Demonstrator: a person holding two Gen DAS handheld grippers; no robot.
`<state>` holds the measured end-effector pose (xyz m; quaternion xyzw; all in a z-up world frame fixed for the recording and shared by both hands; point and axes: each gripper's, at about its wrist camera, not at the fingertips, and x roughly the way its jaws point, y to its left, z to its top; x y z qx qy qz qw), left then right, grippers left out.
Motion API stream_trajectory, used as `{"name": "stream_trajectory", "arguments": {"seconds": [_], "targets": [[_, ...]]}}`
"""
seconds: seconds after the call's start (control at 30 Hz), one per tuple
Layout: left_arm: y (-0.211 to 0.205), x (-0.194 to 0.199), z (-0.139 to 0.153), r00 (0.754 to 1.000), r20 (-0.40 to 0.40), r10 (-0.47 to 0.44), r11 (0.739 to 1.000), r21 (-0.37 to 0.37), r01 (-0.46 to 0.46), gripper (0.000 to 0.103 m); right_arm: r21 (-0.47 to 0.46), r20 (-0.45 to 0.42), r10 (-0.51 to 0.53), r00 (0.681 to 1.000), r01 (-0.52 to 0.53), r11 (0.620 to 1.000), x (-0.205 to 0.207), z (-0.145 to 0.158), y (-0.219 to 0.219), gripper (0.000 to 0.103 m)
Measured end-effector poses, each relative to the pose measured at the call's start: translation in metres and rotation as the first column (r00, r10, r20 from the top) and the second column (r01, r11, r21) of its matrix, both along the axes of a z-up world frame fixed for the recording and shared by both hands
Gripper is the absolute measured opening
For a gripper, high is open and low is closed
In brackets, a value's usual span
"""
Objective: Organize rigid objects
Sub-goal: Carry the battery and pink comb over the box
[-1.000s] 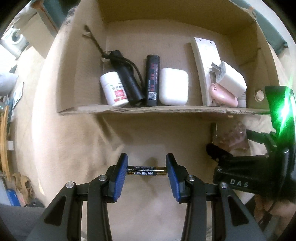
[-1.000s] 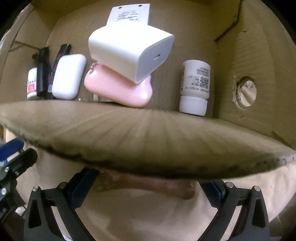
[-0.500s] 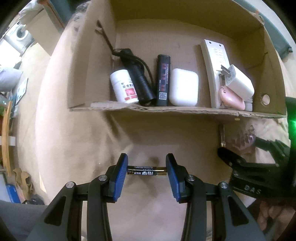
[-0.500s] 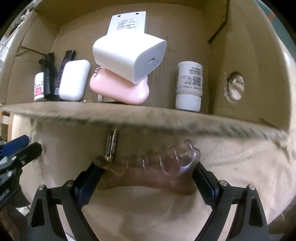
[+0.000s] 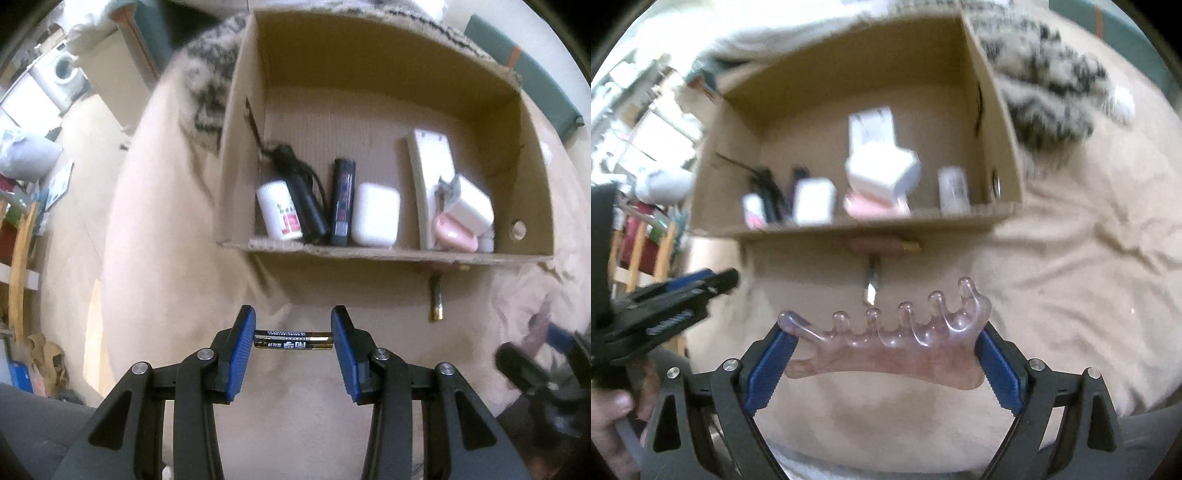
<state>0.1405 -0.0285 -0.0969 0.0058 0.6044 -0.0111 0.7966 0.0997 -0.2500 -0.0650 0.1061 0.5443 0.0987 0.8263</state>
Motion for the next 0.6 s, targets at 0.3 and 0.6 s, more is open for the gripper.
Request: {"name": "stream_trajectory", "arguments": {"seconds": [0.3,0.6], "targets": [[0.006,0.001,0.044,0.992,0.124,0.029,0.999,-0.040,-0.024,0.039,0.096,0.237,-0.010,0.972,-0.014,0.995,0.026,0.044,0.009,0.099],[-0.002,0.042,0.075,0.976,0.216,-0.023,1.000,0.002,0.023,0.039,0.083,0.260,0.030,0.965,-0.054,0.995,0.073,0.054,0.023,0.099]]}}
